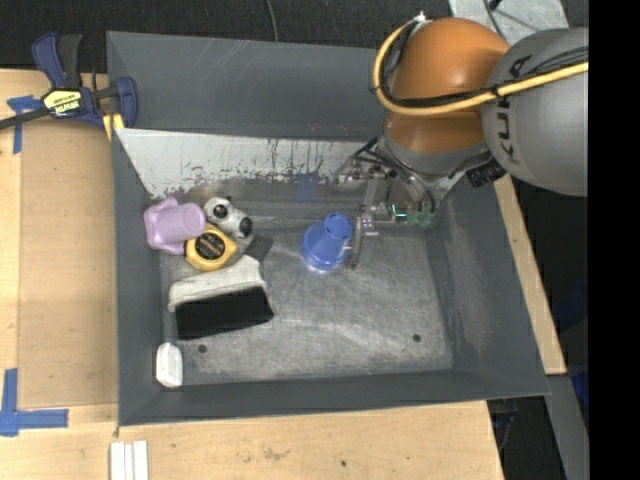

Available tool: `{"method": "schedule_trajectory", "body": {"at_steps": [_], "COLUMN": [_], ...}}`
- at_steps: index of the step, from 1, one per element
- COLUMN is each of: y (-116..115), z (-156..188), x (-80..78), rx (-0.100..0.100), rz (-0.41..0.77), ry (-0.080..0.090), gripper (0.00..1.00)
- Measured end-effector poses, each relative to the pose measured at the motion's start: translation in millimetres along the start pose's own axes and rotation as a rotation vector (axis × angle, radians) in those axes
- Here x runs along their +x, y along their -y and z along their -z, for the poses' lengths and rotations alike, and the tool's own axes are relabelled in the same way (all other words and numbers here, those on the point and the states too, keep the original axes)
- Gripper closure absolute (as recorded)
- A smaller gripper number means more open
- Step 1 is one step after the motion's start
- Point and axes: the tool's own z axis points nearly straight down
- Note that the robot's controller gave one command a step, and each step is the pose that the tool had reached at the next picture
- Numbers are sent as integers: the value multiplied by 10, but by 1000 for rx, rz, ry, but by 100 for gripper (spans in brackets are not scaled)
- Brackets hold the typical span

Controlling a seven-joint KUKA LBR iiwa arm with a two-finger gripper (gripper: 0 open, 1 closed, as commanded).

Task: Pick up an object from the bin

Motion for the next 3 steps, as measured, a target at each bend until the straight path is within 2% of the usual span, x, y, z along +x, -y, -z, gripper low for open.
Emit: {"method": "schedule_trajectory", "body": {"at_steps": [1,2,3], "y": [-178,-177,-176], "z": [-868,-868,-868], "x": [48,47,47], "rx": [0,0,0], "rz": [-47,-47,-47], "ry": [0,0,0], "gripper": [100,0,0]}}
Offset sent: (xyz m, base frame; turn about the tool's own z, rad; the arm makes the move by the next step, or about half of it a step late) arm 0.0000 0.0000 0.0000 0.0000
